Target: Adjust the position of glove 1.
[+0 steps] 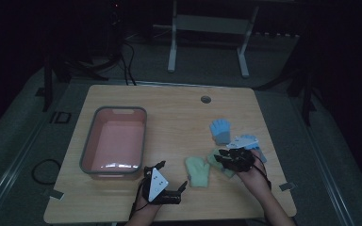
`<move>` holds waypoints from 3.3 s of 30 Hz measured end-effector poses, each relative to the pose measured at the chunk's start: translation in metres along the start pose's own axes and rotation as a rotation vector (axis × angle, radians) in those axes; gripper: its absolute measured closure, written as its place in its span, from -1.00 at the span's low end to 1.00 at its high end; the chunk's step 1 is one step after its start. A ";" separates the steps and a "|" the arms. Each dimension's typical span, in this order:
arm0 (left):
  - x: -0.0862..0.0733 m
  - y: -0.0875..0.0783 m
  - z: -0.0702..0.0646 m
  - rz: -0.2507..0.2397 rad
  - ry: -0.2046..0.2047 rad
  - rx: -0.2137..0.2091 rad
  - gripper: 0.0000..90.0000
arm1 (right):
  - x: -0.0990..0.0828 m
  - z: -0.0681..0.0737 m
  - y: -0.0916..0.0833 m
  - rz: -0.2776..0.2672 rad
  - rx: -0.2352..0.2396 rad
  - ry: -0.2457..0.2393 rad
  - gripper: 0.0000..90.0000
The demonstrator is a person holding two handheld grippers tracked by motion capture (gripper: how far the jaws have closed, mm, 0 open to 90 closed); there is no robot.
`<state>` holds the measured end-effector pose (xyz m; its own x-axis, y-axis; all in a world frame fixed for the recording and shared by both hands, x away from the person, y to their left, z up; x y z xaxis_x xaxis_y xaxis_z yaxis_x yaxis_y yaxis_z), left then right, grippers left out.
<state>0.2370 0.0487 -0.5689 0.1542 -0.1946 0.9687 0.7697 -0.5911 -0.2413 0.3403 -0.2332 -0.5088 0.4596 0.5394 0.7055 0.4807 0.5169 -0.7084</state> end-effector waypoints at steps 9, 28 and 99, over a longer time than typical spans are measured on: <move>0.000 0.000 0.000 0.001 0.003 0.000 -0.98 | -0.019 -0.024 -0.004 0.060 0.051 -0.043 0.42; 0.000 0.000 0.000 -0.001 -0.001 -0.001 -0.98 | -0.043 -0.032 0.022 0.037 0.096 -0.027 0.41; 0.000 0.000 -0.002 -0.002 0.014 0.005 -0.98 | -0.049 0.013 -0.037 -0.025 -0.196 0.246 0.36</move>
<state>0.2359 0.0475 -0.5690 0.1440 -0.2049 0.9681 0.7729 -0.5876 -0.2394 0.2902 -0.2704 -0.5175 0.6014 0.3392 0.7234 0.6175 0.3772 -0.6902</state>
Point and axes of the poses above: each handheld gripper's, and its own axes: y roughly forward along the jaws, x roughly out of its top, z roughly to its left, the point moved 1 cm from there along y, roughly forward along the jaws, and after that the axes turned 1 degree about x, right-handed, at the moved point
